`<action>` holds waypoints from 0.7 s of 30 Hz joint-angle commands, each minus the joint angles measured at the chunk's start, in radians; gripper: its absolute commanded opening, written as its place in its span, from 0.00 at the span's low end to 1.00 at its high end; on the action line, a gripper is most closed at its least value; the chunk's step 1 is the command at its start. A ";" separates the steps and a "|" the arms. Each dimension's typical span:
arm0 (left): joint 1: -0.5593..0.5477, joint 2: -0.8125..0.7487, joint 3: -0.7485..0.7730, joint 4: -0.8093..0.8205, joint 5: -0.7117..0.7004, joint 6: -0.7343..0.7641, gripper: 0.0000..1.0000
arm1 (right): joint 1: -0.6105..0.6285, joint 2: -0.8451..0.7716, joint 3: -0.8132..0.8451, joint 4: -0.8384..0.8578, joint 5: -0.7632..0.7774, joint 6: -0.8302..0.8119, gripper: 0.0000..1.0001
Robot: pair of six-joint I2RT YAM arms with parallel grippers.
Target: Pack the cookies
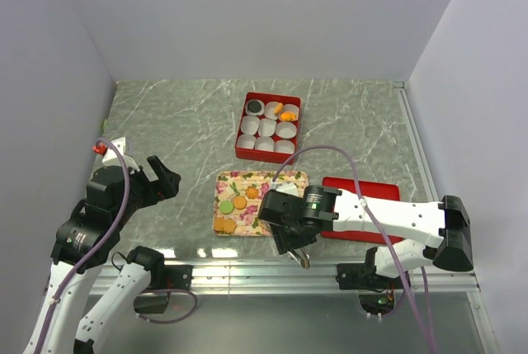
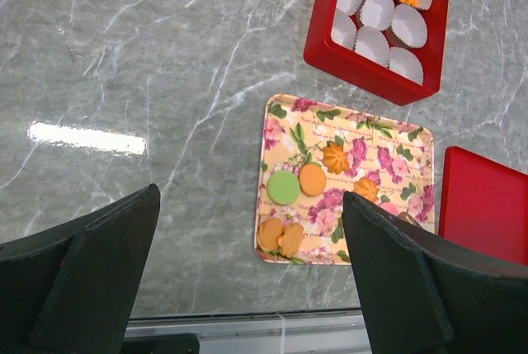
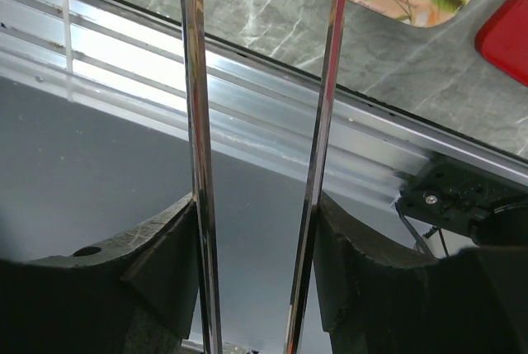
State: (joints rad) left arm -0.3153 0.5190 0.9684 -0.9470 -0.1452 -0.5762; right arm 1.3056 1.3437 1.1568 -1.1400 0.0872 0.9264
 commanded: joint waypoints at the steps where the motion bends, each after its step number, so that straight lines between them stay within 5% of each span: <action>1: 0.005 -0.016 -0.005 0.028 0.016 0.016 0.98 | 0.009 0.026 0.014 0.023 0.035 0.015 0.57; 21: 0.005 -0.025 -0.008 0.031 0.019 0.016 0.99 | 0.006 0.169 0.129 0.016 0.060 -0.050 0.54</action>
State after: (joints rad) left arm -0.3145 0.5053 0.9630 -0.9470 -0.1421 -0.5762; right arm 1.3067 1.5009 1.2335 -1.1202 0.1104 0.8913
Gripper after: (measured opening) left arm 0.987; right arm 0.553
